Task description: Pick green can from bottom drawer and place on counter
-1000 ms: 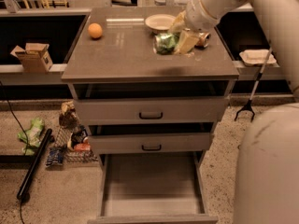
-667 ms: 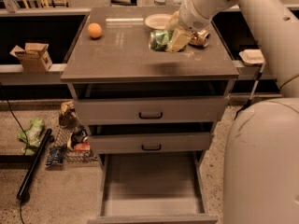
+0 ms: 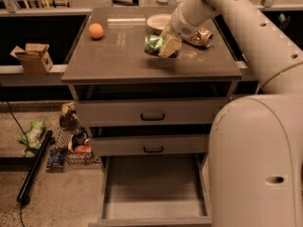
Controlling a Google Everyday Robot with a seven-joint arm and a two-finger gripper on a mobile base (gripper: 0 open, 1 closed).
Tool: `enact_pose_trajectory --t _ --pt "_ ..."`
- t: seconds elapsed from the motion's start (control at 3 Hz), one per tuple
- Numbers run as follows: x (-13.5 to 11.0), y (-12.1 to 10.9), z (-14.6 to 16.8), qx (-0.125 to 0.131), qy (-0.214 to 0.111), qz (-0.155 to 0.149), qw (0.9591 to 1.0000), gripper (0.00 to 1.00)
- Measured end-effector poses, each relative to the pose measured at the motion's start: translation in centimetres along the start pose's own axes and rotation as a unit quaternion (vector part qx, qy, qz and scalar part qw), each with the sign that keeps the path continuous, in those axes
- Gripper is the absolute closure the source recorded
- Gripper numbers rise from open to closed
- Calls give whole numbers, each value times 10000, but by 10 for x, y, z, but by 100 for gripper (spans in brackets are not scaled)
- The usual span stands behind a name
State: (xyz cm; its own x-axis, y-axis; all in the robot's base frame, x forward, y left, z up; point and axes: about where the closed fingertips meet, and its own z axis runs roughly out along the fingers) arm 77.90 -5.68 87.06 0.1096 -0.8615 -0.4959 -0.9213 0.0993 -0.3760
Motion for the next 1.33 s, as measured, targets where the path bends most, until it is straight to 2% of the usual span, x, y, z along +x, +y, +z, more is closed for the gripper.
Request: enact_pose_trajectory --t 0.33,1.33 --pt "0 -4 15 -9 80 141 9999 82" --pt "4 -7 35 -127 54 355 9993 13"
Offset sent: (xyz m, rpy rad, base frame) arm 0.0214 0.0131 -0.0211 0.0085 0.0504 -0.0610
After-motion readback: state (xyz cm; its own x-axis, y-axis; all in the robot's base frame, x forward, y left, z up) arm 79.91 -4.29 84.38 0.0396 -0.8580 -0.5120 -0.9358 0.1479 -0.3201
